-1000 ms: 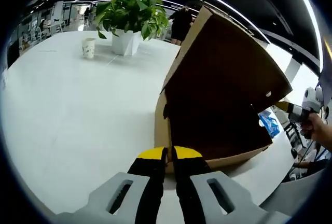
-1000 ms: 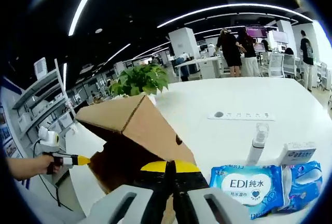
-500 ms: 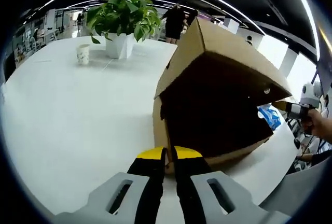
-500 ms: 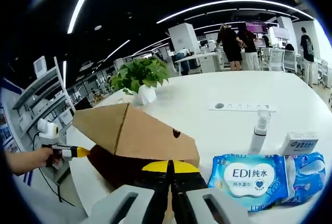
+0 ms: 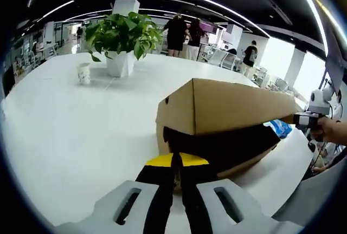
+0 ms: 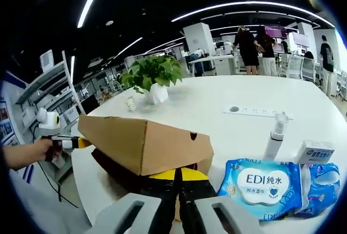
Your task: Operate the shoe box by opening the lid, removing the specified soft item, and placing it in the target area until the item is outside and the box remains undamaged.
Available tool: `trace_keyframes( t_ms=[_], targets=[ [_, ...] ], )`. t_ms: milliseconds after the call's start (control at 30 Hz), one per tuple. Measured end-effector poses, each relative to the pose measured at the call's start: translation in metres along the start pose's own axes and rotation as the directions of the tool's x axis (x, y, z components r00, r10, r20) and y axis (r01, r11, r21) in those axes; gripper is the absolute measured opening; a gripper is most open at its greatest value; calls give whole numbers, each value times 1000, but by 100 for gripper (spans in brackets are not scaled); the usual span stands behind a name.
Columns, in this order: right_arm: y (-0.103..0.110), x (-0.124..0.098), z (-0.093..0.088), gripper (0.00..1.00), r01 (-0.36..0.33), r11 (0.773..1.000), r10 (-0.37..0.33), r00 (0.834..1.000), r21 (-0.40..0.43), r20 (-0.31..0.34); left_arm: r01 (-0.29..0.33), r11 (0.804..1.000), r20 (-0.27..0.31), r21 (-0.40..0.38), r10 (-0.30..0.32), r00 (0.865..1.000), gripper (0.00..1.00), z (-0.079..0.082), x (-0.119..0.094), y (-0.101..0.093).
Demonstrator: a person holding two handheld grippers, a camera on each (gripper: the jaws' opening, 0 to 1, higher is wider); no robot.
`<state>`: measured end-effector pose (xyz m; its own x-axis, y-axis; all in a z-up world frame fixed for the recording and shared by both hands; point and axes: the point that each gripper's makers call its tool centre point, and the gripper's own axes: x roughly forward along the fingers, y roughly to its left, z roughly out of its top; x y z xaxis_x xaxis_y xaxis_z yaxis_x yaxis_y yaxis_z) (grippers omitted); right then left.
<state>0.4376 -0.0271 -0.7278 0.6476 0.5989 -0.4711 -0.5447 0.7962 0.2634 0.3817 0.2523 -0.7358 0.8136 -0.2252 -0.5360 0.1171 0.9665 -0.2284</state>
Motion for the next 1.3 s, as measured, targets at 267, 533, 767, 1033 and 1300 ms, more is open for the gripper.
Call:
trace_keyframes(
  t_ms=[267, 533, 767, 1033, 1300],
  targets=[
    [2, -3, -8, 0, -11, 999, 10, 1000, -38, -13, 19, 999, 10, 31, -19, 1000, 5, -3, -4, -6],
    [11, -7, -14, 0, -52, 989, 50, 999, -139, -17, 32, 998, 23, 49, -33, 999, 13, -4, -7, -8],
    [13, -9, -14, 5, -71, 982, 69, 998, -177, -14, 55, 995, 31, 86, -57, 998, 21, -6, -10, -16],
    [19, -11, -20, 14, -94, 960, 89, 996, -262, -32, 59, 990, 40, 125, -64, 997, 26, -9, -11, -18],
    [20, -11, -26, 18, -106, 949, 97, 994, -296, -46, 79, 978, 28, 192, -86, 996, 33, -15, -14, -21]
  ],
)
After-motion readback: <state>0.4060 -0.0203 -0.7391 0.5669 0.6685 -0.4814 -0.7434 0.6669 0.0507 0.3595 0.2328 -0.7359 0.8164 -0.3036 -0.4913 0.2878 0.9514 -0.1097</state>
